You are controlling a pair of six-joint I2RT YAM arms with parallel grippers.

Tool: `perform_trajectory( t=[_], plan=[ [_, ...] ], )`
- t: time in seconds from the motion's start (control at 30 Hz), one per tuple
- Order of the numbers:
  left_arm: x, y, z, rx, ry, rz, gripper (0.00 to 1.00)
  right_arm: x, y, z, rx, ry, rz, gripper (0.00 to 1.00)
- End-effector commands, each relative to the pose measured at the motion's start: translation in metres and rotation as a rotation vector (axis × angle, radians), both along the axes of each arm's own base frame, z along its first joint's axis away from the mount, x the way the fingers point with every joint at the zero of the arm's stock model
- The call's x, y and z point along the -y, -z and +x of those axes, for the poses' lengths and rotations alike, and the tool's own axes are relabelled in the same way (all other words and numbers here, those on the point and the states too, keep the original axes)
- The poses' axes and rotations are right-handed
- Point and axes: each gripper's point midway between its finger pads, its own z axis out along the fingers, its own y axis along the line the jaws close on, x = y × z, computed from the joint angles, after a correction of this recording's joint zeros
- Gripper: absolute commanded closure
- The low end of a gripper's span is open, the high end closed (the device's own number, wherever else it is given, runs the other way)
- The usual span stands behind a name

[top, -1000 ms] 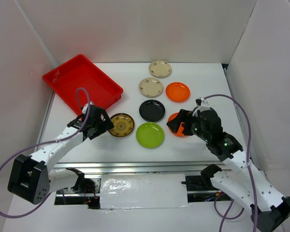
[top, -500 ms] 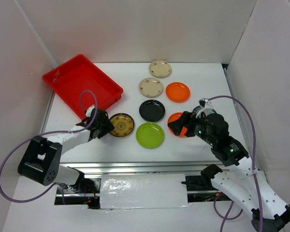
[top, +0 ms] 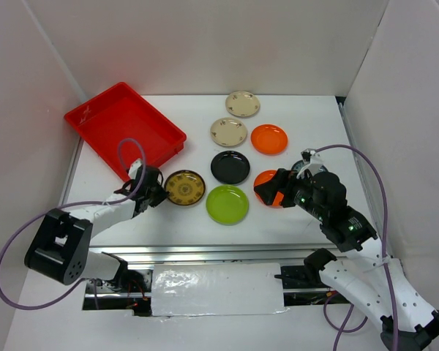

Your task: Place the plates into the plastic bin on the countertop

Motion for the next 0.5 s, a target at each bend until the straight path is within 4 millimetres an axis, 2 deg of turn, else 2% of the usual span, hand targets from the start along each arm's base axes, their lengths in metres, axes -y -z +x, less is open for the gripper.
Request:
perform_trajectory(
  t=[0.0, 0.03, 0.1, 0.13, 0.2, 0.23, 0.27, 0.3, 0.37, 0.4, 0.47],
  plan=[
    [-0.018, 0.004, -0.021, -0.036, -0.029, 0.097, 1.0, -0.002, -0.021, 0.0, 0.065, -0.013, 0.022, 0.0],
    [-0.013, -0.011, -0.02, 0.006, -0.014, 0.088, 1.0, -0.001, -0.02, 0.0, 0.064, -0.009, 0.02, 0.0],
    [-0.012, -0.025, -0.024, 0.024, -0.006, 0.098, 1.0, 0.0, -0.021, 0.001, 0.067, -0.003, 0.02, 0.0],
    [-0.011, -0.048, -0.019, 0.087, -0.009, 0.092, 1.0, 0.0, -0.021, 0.0, 0.068, -0.004, 0.019, 0.0],
    [-0.013, -0.068, -0.021, 0.12, -0.016, 0.101, 1.0, 0.001, -0.022, 0.001, 0.067, 0.0, 0.02, 0.0],
    [-0.015, -0.09, -0.021, 0.163, -0.023, 0.104, 1.0, 0.001, -0.023, 0.001, 0.07, 0.003, 0.027, 0.0],
    [-0.016, -0.101, -0.02, 0.187, -0.024, 0.097, 1.0, 0.0, -0.024, 0.002, 0.071, 0.003, 0.027, 0.0],
    [-0.015, -0.123, -0.017, 0.243, -0.024, 0.076, 1.0, 0.0, -0.025, 0.001, 0.074, -0.001, 0.032, 0.0],
    [-0.016, -0.145, -0.01, 0.305, -0.026, 0.057, 1.0, -0.001, -0.025, 0.003, 0.077, 0.003, 0.035, 0.0],
    [-0.013, -0.166, -0.002, 0.358, -0.008, 0.051, 1.0, -0.002, -0.026, 0.003, 0.079, -0.001, 0.04, 0.0],
    [-0.016, -0.19, 0.009, 0.399, -0.027, 0.028, 1.0, -0.003, -0.025, 0.006, 0.081, 0.005, 0.051, 0.0]
  ],
)
